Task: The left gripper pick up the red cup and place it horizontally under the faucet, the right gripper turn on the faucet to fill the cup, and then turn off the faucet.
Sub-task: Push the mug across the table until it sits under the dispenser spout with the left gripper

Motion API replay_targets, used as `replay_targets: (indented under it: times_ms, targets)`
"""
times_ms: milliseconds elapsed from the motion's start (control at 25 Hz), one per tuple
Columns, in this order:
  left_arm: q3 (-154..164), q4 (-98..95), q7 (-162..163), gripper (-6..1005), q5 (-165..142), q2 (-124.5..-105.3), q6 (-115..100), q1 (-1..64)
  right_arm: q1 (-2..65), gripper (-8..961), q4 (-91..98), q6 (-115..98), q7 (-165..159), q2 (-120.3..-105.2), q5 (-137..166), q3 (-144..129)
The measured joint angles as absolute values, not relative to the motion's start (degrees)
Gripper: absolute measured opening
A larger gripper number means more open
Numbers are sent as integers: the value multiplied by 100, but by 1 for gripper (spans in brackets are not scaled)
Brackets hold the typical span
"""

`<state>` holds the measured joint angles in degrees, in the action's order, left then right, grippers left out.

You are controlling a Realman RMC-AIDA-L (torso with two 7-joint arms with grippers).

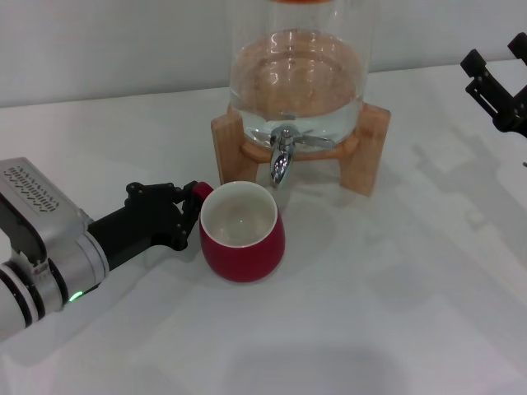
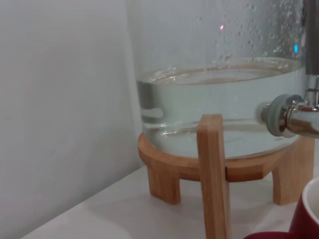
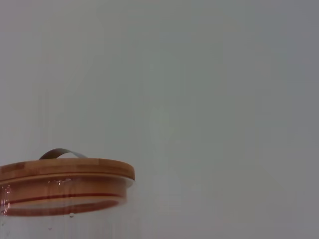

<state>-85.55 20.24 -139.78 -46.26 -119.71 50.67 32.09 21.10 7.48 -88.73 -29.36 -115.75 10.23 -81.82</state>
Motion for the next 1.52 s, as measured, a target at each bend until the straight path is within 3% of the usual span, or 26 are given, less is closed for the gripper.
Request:
replay_targets:
  times_ms: [1520]
  targets:
    - [-8341, 2007, -13847, 98, -4623, -11964, 4899, 3308, 2136, 841, 756, -8889, -2935, -11575, 1055, -8190]
